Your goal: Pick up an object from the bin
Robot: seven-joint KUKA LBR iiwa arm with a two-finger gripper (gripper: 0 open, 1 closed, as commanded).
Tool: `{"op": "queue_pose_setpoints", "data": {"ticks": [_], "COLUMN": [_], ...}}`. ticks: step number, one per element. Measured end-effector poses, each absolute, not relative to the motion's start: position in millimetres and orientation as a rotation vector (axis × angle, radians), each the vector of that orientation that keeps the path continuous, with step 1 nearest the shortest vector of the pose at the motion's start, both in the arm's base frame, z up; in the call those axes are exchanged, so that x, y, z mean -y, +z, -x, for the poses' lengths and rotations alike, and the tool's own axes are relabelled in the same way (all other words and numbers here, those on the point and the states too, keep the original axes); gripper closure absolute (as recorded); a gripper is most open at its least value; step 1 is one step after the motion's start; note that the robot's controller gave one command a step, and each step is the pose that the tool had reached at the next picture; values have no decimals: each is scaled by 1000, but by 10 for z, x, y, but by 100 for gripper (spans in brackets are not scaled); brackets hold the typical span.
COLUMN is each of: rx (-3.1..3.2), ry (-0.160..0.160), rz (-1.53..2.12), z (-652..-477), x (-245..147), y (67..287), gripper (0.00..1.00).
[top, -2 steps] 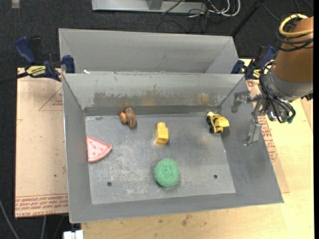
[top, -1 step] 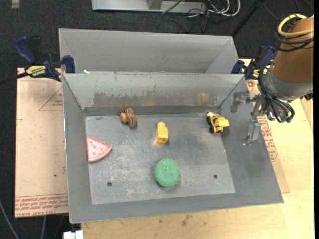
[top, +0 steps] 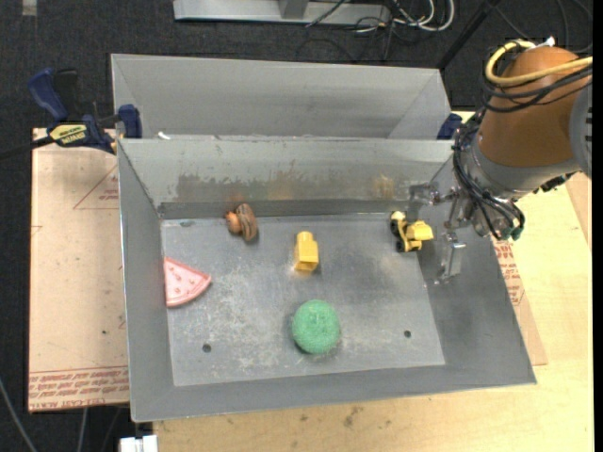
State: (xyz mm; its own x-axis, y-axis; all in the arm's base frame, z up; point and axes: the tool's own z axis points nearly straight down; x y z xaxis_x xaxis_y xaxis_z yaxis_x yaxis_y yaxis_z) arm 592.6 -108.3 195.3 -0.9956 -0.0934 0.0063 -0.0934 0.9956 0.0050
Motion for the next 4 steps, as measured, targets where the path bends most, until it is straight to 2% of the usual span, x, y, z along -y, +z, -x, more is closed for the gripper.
{"op": "queue_pose_setpoints", "data": {"ticks": [1,2,3,4], "rx": [3154,3143,3141,3132], "ry": [2,0,-9,3], "rz": [-74,-19,-123,-255], "z": [-6024,-6037,-5969,-5615], "x": [1094,557,369,314], "y": [1687,1224,928,766], "gripper": [0,0,0,0]}}
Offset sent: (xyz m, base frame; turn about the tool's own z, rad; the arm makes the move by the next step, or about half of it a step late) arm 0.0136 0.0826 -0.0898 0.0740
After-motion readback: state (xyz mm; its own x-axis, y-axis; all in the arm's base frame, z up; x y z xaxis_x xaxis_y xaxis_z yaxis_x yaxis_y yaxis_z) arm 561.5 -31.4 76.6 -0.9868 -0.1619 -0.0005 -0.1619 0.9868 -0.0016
